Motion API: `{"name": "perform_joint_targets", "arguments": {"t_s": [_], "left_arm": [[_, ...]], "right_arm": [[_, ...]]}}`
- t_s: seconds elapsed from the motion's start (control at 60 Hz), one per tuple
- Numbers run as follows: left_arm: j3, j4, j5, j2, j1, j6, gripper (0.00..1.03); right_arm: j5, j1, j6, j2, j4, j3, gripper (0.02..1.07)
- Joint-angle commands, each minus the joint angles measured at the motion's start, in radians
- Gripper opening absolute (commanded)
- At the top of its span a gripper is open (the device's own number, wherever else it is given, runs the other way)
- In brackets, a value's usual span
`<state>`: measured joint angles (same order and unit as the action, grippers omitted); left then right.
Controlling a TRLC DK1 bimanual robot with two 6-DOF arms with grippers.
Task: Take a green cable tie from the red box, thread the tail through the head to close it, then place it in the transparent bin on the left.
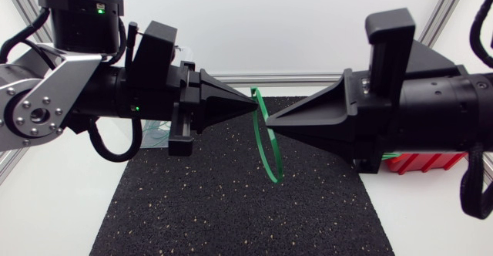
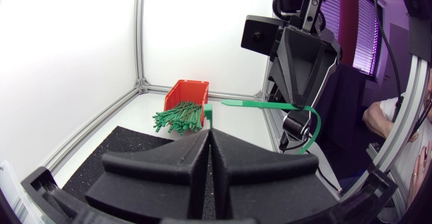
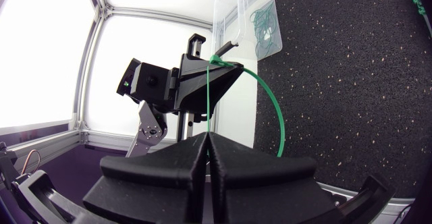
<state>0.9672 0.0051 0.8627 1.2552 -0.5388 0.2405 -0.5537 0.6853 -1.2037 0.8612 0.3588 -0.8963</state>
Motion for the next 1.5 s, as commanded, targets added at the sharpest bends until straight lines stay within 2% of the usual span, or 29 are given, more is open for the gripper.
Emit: {"name": "perform_joint_targets", "arguments": {"t_s": [0.0,0.633,1.183,1.333,1.483], "left_arm": [[0.011,0.009,0.002,-0.007,0.003,0.019,0.04],[0.021,0.004,-0.007,-0.014,0.005,0.016,0.04],[-0.024,-0.01,0.002,-0.013,-0.033,-0.007,0.04],[-0.013,-0.034,0.029,-0.011,-0.009,-0.024,0.04],[0.033,-0.114,0.058,-0.014,0.014,-0.046,0.04]], "right_arm": [[0.0,0.005,0.009,0.007,-0.014,0.027,0.07],[0.0,0.014,0.009,0.012,-0.018,0.033,0.07],[0.0,0.0,0.007,0.001,-0.014,0.022,0.07],[0.0,-0.007,0.006,-0.007,0.014,0.008,0.07],[0.005,-0.012,-0.014,-0.008,0.049,-0.015,0.07]]}}
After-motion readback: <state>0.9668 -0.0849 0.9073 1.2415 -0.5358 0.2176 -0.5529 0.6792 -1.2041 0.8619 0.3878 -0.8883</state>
